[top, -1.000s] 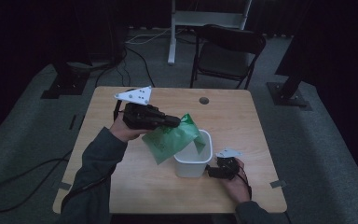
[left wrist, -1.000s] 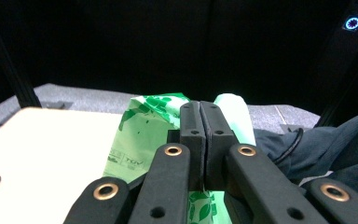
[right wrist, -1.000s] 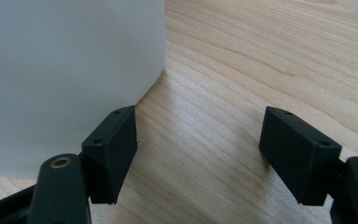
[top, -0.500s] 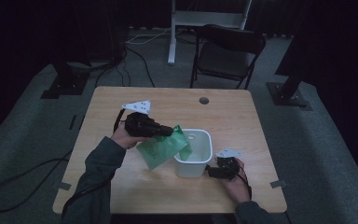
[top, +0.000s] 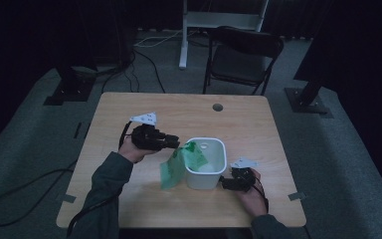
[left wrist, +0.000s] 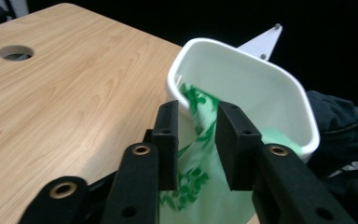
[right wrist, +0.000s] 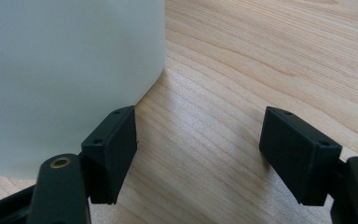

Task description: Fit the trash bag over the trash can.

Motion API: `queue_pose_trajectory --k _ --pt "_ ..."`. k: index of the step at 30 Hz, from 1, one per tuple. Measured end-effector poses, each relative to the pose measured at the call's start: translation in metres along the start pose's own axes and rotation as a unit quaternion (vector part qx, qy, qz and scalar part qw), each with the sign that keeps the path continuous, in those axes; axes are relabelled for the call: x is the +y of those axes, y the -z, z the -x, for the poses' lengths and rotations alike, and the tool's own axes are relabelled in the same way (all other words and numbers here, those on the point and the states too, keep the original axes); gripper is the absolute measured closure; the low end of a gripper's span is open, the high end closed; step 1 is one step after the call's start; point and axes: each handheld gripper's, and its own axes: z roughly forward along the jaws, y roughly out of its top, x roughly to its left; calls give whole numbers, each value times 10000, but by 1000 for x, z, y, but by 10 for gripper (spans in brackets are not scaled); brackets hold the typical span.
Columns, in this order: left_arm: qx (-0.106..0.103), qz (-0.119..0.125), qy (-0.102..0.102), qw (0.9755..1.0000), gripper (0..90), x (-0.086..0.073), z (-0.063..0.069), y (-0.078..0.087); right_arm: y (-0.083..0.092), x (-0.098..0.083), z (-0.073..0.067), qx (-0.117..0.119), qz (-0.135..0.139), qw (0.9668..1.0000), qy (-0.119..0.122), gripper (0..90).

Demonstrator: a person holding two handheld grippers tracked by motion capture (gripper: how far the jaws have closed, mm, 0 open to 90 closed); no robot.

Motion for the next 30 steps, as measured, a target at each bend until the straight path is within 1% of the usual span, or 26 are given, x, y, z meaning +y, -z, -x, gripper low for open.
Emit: queue_pose_trajectory --k 2,3,4,6,7,9,10,11,12,13,14,15,16,18,19,20,21,23,25,26,27,30 --pt "102 29 34 9999 671 -5 0 2 0 0 0 0 1 10000 2 270" --pt "102 29 34 9999 654 -5 0 2 0 0 0 0 1 10000 2 270" --pt "306 99 61 9995 632 -11 2 5 0 0 0 -1 1 10000 5 270" --pt "306 99 61 9995 616 -11 2 5 0 0 0 -1 0 10000 3 270" --pt "648 173 -26 9977 590 -22 8 9 0 0 0 1 0 10000 1 270" --pt "882 176 -65 9959 585 -33 14 12 0 0 0 0 1 10000 -5 270" --pt "935 191 -58 9954 579 -36 16 12 0 0 0 -3 1 10000 -5 270" --pt "935 191 -58 9954 574 -36 16 12 0 0 0 -3 1 10000 -5 270" --pt "1102 204 -63 9937 574 -46 20 14 0 0 0 -1 1 10000 2 270" --pt "1151 225 -30 9931 573 -51 21 14 0 0 0 -2 -1 10000 -3 270" --pt "1151 225 -30 9931 568 -51 21 14 0 0 0 -2 -1 10000 -3 270" --pt "1296 284 1 9912 567 -61 25 15 0 0 0 -1 -1 10000 -9 270" --pt "1331 338 18 9905 567 -67 27 15 0 0 0 -1 0 10000 -6 270" --pt "1331 338 18 9905 566 -67 27 15 0 0 0 -3 1 10000 -10 270" --pt "1413 306 50 9895 566 -80 32 13 0 0 0 -3 1 10000 -10 270" --pt "1459 248 47 9890 556 -85 34 12 0 0 0 -2 2 10000 -7 270" --pt "1494 246 59 9885 555 -89 36 11 0 0 0 -2 0 10000 -9 270" --pt "1497 252 85 9884 554 -97 41 8 0 0 0 -3 1 10000 -13 270" --pt "1565 152 13 9876 542 -103 46 5 0 0 0 -2 0 10000 -12 270" --pt "1541 119 44 9880 532 -109 50 1 0 0 0 -2 -1 10000 -9 270" --pt "1541 119 44 9880 520 -109 50 1 0 0 0 -2 -1 10000 -9 270" --pt "1533 176 89 9880 517 -117 54 -1 0 0 0 -2 0 10000 -2 270"
